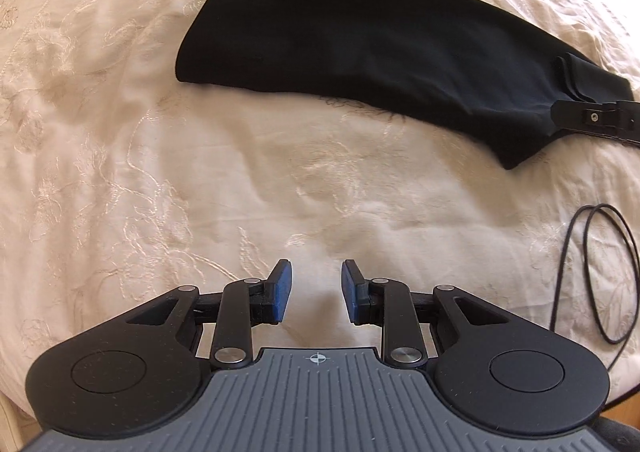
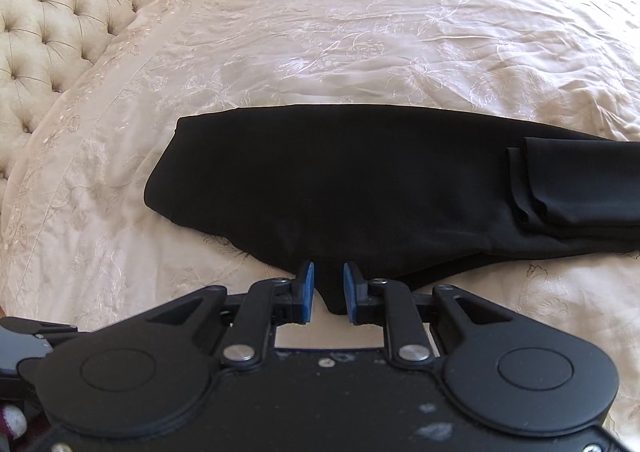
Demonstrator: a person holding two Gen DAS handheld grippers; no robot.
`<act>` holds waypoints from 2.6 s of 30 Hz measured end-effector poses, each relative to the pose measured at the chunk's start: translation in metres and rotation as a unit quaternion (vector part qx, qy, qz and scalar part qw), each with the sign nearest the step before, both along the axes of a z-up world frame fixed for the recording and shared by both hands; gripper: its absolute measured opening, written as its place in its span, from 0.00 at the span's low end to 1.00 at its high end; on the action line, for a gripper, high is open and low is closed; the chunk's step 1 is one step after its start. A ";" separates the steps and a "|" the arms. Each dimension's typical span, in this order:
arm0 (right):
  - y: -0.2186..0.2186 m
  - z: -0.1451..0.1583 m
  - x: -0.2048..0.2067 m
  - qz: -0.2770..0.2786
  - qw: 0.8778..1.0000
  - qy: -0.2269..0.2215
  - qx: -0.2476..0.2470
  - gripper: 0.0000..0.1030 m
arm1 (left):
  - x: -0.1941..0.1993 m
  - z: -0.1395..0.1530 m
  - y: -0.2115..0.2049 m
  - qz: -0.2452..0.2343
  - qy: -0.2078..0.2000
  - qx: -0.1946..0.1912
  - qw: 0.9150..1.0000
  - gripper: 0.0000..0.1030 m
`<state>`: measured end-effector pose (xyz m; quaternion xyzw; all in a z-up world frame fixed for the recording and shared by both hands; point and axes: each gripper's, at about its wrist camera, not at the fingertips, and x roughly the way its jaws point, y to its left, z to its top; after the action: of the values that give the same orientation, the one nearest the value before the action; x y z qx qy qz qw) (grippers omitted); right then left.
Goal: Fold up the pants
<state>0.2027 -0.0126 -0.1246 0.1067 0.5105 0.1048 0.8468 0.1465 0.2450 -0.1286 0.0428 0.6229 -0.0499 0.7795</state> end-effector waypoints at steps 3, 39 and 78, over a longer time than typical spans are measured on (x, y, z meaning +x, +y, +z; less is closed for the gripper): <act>0.005 -0.005 0.005 -0.009 1.000 -0.007 -0.024 0.12 | 0.007 0.000 0.011 -0.004 -0.004 -0.002 1.000 0.26; 0.017 -0.081 0.041 -0.024 0.990 0.114 -0.086 0.12 | 0.138 -0.062 0.080 0.154 -0.023 -0.150 0.976 0.60; 0.045 -0.079 0.025 0.010 0.988 0.097 -0.119 0.08 | 0.141 0.069 0.002 0.093 -0.198 -0.158 0.963 0.13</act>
<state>0.2281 0.0326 -0.2034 0.0096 0.6004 0.0404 0.7986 0.2878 0.2473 -0.0596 -0.1303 0.4416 -0.0657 0.8853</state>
